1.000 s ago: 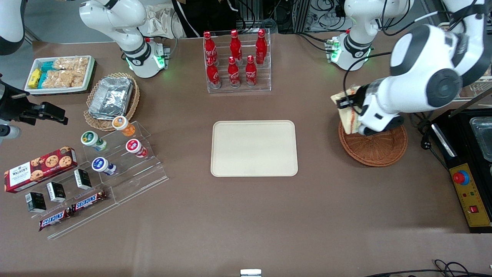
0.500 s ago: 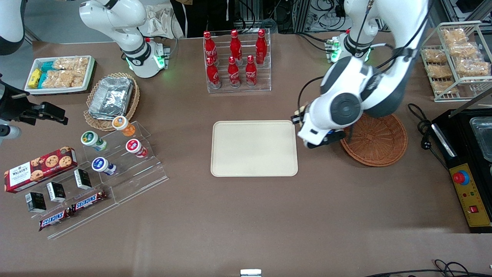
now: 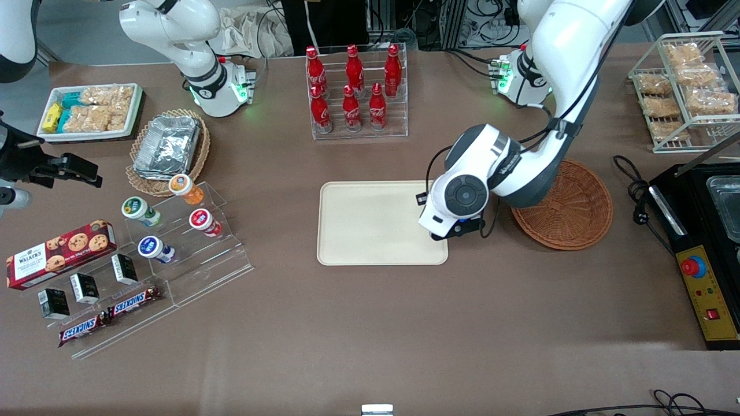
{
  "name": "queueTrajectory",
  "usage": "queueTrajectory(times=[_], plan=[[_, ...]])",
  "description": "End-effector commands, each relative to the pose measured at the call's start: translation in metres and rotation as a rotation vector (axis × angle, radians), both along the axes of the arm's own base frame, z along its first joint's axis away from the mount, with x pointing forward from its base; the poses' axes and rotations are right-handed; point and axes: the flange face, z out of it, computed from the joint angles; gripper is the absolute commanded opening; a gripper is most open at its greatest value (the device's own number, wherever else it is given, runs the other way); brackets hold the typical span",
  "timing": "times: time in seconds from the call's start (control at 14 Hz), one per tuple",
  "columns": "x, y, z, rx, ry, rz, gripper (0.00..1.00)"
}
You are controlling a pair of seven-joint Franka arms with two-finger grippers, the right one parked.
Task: Place sandwich from basket to tray
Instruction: 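Carry the sandwich over the cream tray and lower it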
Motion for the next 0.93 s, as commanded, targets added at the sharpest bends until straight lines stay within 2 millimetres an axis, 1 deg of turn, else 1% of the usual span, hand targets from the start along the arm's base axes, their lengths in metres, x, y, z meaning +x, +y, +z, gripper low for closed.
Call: queueTrajectory(times=[0.0, 0.14, 0.21, 0.5, 0.86], plan=[[0.001, -0.02, -0.029, 0.003, -0.015, -0.047, 0.35], [-0.005, -0.03, -0.05, -0.001, -0.008, -0.066, 0.35], [-0.007, -0.031, -0.059, 0.008, -0.006, -0.092, 0.35], [-0.012, -0.03, -0.084, 0.007, 0.031, -0.142, 0.35], [-0.014, -0.028, -0.103, 0.005, 0.058, -0.159, 0.35]])
